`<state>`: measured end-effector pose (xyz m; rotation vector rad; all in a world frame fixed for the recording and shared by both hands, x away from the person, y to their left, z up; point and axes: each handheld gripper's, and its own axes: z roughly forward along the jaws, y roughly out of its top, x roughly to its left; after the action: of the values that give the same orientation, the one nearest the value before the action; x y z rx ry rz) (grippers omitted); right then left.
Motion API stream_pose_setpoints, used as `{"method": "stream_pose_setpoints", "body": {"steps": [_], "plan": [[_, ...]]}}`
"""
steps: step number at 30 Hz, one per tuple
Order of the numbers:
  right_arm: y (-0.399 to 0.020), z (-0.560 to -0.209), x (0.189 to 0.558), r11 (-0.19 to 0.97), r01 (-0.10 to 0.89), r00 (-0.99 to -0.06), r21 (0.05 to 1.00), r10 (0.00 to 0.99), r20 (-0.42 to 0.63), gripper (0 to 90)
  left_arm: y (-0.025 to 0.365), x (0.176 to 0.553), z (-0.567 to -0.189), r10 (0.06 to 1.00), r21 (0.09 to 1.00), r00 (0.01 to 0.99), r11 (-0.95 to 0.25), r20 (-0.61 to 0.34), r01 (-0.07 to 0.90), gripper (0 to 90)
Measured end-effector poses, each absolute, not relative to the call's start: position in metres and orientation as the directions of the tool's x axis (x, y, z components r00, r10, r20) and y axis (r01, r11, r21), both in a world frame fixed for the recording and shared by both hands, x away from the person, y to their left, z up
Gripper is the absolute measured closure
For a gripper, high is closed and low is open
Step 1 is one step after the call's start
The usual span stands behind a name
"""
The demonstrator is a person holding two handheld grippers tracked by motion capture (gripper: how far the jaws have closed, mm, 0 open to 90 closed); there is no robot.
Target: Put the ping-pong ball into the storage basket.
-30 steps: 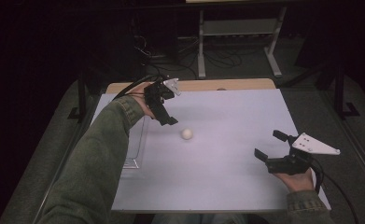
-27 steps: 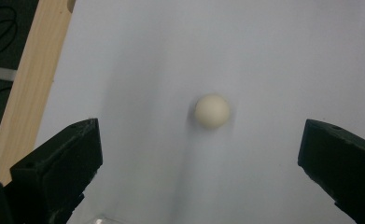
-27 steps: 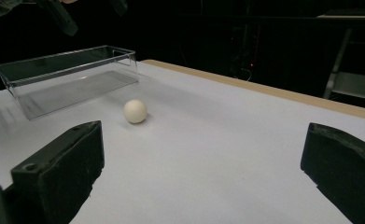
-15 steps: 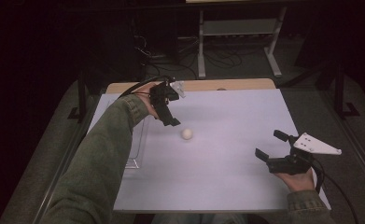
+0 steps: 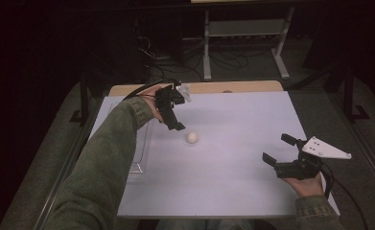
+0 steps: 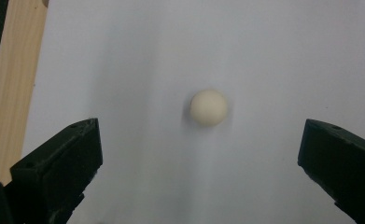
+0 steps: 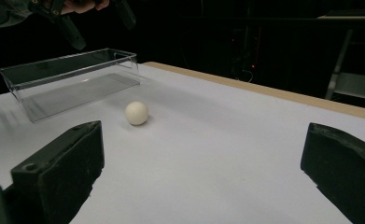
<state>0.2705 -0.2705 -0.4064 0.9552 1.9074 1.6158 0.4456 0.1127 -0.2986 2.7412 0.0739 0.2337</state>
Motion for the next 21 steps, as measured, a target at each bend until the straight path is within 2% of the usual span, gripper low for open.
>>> {"method": "stream_pose_setpoints", "body": {"steps": [11, 21], "plan": [[-0.270, -0.407, 0.271, 0.074, 0.213, -0.657, 0.974, 0.749, 0.087, 0.0, 0.105, 0.448, -0.313, 0.045, 0.310, 0.992, -0.951, 0.121, 0.006, 0.0], [-0.270, -0.407, 0.271, 0.075, 0.214, -0.658, 0.974, 0.748, 0.087, 0.0, 0.104, 0.452, -0.318, 0.026, 0.322, 0.999, -0.947, 0.042, 0.011, 0.0]]}}
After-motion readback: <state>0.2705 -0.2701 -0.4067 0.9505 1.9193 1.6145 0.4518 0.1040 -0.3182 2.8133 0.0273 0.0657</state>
